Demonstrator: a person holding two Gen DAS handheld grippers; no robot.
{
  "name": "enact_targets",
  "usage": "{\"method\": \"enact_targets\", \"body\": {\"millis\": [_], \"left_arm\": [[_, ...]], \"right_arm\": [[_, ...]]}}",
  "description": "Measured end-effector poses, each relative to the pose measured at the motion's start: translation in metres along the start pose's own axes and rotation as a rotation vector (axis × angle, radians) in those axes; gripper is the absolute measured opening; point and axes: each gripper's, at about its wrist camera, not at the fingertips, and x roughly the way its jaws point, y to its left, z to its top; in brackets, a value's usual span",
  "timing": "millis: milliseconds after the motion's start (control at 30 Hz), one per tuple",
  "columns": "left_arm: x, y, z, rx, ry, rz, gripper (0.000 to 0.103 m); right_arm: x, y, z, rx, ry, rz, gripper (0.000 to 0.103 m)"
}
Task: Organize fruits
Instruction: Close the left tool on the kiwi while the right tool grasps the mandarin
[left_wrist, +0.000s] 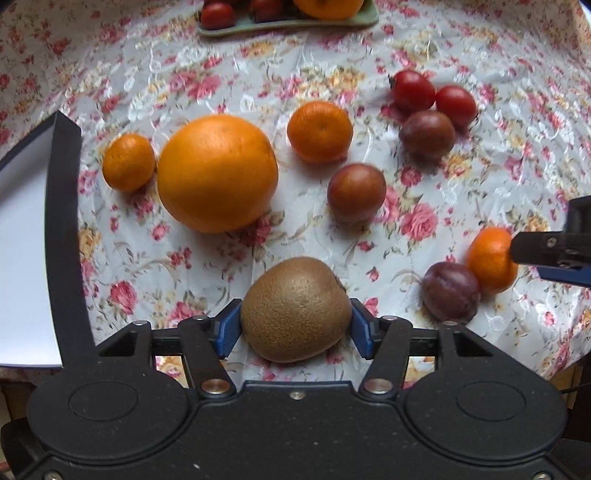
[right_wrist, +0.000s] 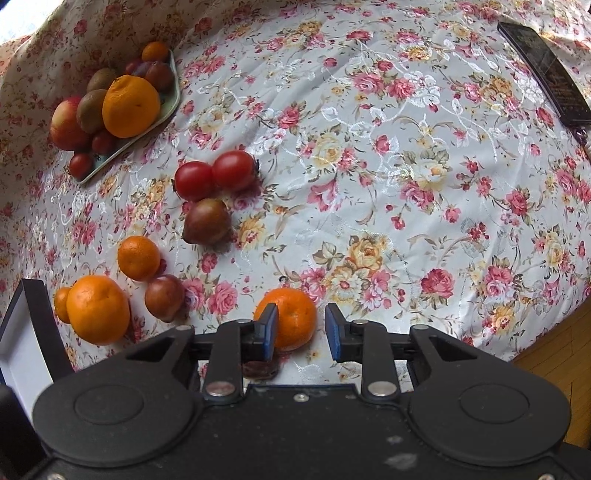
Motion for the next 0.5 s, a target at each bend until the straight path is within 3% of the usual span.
{"method": "enact_targets", "body": {"millis": [233, 500], "left_arm": [[-0.005, 0.000, 0.003, -0.045, -0.007, -0.050, 0.062], [-0.029, 0.005, 0.007, -0.084, -0.090, -0.053, 0.062]], "right_arm": [[-0.005, -0.005, -0.001, -0.012, -0.031, 0.013, 0.033], [-0.009, 0.006, -0.005, -0.034, -0.069, 0.048, 0.035]]}}
